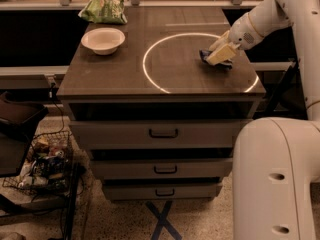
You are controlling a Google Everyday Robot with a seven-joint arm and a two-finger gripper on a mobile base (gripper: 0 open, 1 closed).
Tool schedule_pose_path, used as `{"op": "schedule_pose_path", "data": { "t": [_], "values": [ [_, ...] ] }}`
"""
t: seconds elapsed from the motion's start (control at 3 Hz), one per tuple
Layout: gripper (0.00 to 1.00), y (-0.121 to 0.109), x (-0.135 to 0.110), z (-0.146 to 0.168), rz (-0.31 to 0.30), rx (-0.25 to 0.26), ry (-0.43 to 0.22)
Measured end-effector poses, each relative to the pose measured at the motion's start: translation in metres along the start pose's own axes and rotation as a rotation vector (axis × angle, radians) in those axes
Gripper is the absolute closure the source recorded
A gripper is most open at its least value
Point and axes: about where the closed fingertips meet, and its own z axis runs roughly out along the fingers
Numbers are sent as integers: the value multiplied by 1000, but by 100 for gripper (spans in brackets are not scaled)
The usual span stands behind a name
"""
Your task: Move rxbar blueberry near green jalapeno chip bag
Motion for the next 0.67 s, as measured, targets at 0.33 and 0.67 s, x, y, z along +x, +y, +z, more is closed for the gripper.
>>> {"op": "schedule_pose_path", "data": {
  "t": [0.33, 0.67],
  "values": [
    [100, -13, -38, -17, -35, 85, -126],
    [100, -21, -83, -23, -44, 133, -182]
  ]
}}
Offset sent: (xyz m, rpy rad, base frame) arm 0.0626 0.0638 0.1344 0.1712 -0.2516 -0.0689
